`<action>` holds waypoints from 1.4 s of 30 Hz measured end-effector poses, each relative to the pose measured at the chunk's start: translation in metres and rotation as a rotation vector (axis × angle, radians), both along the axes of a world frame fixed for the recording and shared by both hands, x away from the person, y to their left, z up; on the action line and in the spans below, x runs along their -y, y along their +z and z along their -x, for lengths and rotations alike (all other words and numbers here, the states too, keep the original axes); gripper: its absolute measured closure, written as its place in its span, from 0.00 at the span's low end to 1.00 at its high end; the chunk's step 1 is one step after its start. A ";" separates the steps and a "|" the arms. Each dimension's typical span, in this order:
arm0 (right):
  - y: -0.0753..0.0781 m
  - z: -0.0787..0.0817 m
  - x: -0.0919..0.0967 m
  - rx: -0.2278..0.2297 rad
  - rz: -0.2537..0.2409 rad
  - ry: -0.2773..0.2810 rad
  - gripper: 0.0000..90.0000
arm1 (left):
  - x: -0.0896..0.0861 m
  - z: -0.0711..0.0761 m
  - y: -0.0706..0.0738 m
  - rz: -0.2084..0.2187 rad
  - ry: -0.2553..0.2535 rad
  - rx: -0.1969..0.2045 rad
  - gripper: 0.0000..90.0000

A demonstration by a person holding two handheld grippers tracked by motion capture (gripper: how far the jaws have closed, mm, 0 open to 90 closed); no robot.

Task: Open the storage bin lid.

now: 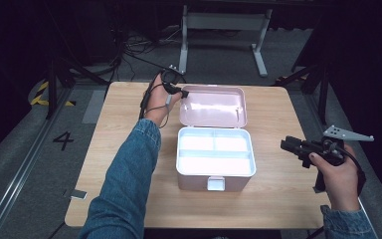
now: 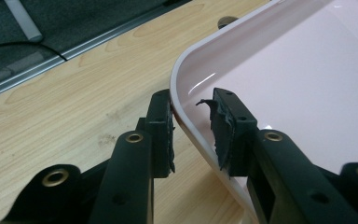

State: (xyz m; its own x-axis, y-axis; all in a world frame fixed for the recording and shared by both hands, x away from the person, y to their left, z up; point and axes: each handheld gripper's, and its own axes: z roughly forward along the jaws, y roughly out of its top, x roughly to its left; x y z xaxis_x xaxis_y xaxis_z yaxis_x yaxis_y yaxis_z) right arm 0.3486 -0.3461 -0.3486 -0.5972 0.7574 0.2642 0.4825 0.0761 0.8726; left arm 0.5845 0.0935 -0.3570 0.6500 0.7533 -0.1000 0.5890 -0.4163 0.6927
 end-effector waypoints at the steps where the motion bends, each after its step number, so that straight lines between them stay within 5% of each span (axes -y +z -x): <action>1: 0.000 0.000 0.000 0.002 -0.001 0.000 0.71 | 0.000 0.000 -0.001 -0.004 0.002 0.000 0.78; 11: -0.001 -0.001 0.000 -0.001 0.001 -0.002 0.70 | -0.001 -0.001 -0.012 -0.019 -0.005 -0.019 0.75; 19: -0.001 -0.014 -0.006 -0.007 0.001 0.017 0.69 | -0.011 0.016 0.004 0.011 -0.016 0.058 0.66; 25: 0.000 -0.029 -0.016 -0.007 0.019 0.039 0.69 | -0.021 0.047 0.031 0.045 -0.051 0.115 0.66; 32: 0.001 -0.044 -0.022 -0.009 0.070 0.033 0.63 | -0.035 0.100 0.059 0.072 -0.110 0.147 0.66; 42: -0.003 -0.054 -0.016 -0.043 0.146 0.020 0.59 | -0.061 0.164 0.067 0.075 -0.124 0.161 0.65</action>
State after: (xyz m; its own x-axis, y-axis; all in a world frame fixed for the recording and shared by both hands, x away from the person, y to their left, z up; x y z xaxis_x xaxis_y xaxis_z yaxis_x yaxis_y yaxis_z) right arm 0.4025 -0.3303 -0.3517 -0.6027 0.7779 0.1779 0.5167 0.2106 0.8298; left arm 0.4200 0.1541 -0.2898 0.7494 0.6610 -0.0402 0.4160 -0.4227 0.8052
